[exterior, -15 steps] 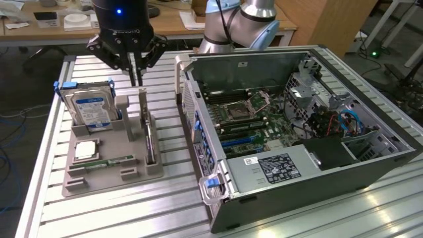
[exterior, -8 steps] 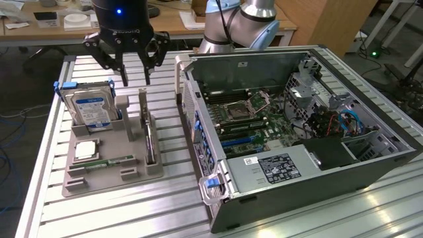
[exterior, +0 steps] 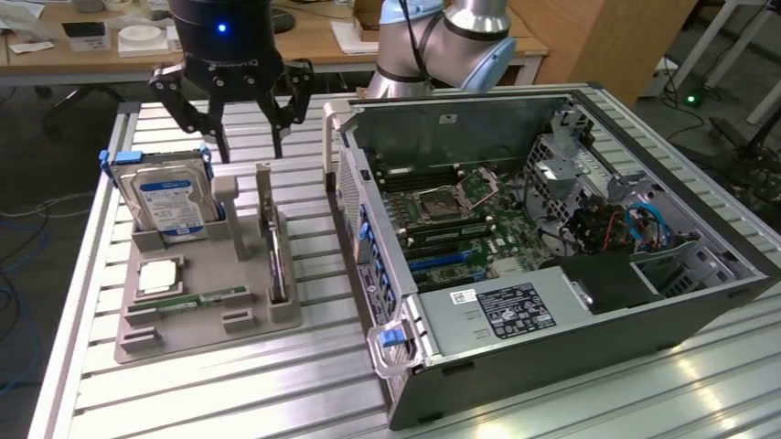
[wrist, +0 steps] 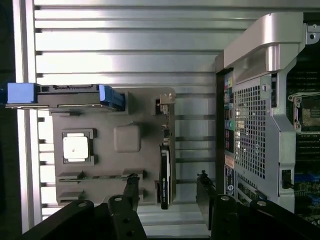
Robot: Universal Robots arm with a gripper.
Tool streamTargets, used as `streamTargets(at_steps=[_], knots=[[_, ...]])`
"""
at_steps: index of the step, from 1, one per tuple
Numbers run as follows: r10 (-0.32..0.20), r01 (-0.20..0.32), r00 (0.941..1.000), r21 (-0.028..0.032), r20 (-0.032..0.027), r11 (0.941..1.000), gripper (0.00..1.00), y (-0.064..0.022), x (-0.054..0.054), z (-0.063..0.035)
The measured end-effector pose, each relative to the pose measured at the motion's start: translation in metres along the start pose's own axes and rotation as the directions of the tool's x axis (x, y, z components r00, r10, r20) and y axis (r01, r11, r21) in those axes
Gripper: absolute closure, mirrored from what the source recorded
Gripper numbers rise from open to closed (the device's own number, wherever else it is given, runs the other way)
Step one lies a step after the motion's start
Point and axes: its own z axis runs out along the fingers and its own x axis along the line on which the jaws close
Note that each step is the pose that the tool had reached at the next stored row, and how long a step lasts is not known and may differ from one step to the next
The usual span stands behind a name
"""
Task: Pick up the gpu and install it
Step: 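Pick up the gpu and move the gpu toward the slot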
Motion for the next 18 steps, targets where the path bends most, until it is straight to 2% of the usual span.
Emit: streamTargets(at_steps=[4,18], knots=[[0.000,0.000,1.0000,0.0021,0.0000,1.0000,0.41,-0.0004,0.000,0.0028],[-0.001,0.001,1.0000,0.0023,0.0002,1.0000,0.41,-0.0014,0.000,0.0196]])
